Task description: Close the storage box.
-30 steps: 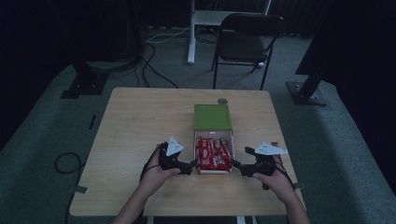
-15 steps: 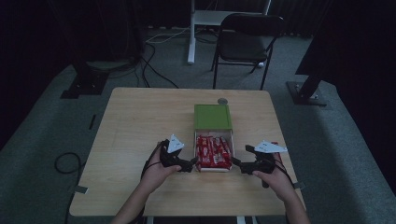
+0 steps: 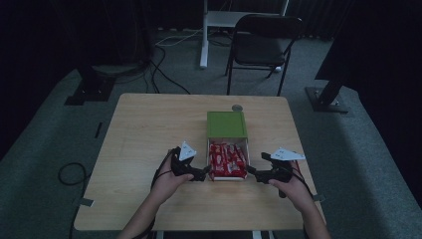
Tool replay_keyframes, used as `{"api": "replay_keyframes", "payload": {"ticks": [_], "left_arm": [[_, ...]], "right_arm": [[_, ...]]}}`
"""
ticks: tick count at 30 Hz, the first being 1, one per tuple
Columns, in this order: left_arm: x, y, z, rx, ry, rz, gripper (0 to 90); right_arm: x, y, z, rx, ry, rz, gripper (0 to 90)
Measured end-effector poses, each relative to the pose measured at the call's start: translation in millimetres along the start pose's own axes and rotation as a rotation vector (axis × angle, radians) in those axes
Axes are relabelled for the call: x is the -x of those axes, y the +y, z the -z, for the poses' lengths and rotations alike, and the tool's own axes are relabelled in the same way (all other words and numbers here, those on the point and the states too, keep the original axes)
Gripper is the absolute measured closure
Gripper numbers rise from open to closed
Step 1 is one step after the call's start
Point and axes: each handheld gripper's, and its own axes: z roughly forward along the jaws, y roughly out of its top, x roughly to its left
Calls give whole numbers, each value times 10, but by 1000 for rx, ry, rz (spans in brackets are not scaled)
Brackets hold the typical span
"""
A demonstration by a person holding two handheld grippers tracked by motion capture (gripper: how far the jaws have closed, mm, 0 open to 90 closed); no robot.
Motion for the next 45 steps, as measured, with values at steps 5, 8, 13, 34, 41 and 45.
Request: {"api": "replay_keyframes", "payload": {"ticks": [5,8,13,34,41,45], "left_arm": [[-13,12,-18,2,2,-2,30],[-17,18,-25,0,3,-1,30],[-34,36,-42,-1,9,-7,30],[-117,125,-92,4,15,6,30],[-149,155,-116,-1,20,10,30],[-166,165,-129,-3,20,11,30]], "right_arm": [[19,11,-20,1,-2,-3,136],[26,14,-28,3,-5,-7,136],[49,36,-50,0,-10,-5,132],[114,146,-114,3,-36,-9,135],[133,168,-138,2,-39,-8,136],[157,177,-156,3,-37,-18,135]]}}
